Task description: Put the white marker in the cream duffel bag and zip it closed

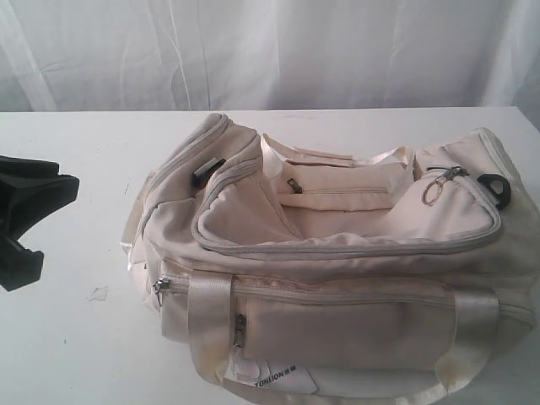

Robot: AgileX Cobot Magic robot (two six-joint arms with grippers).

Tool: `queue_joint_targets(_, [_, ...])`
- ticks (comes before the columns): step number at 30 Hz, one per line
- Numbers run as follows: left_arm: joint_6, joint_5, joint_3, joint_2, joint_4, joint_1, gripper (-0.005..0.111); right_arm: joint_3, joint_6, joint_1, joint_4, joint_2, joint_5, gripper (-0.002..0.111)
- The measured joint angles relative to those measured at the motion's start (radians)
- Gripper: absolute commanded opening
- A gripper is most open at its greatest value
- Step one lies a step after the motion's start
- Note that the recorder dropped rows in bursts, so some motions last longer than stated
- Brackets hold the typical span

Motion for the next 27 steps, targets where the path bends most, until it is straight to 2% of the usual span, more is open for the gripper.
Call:
queue_joint_targets(6, [0.000,0.000,0.000,0.000,0.000,0.000,0.032,0.000,0.000,0.000,0.000,0.000,0.164,0.000])
queue_joint_targets(11, [0.000,0.000,0.007,-0.015,0.014,0.000,0.032,0.000,0.003,0.000,0.000,0.000,0.176,0.000])
queue_joint_targets(12, [0.000,0.000,0.014,-0.030,0.051,0.000,0.032,0.000,0.010,0.000,0.000,0.000,0.178,0.000])
queue_joint_targets(15, [0.002,-0.007,0.069,-0.143,0.351,0.000,0.032,0.000,0.040,0.000,0.000,0.000,0.178,0.000])
queue_joint_targets(17, [-0.006,-0.023,0.114,-0.197,0.428,0.000,0.032,0.000,0.044,0.000,-0.002,0.000,0.180,0.000])
queue_joint_targets(19, [-0.060,-0.048,0.176,-0.256,0.466,0.000,0.032,0.000,0.047,0.000,-0.002,0.000,0.182,0.000])
queue_joint_targets(24, [-0.354,-0.120,0.368,-0.424,0.556,0.000,0.032,0.000,0.049,0.000,-0.002,0.000,0.184,0.000])
queue_joint_targets(27, [-0.460,-0.133,0.456,-0.507,0.588,0.000,0.032,0.000,0.049,0.000,-0.002,0.000,0.184,0.000])
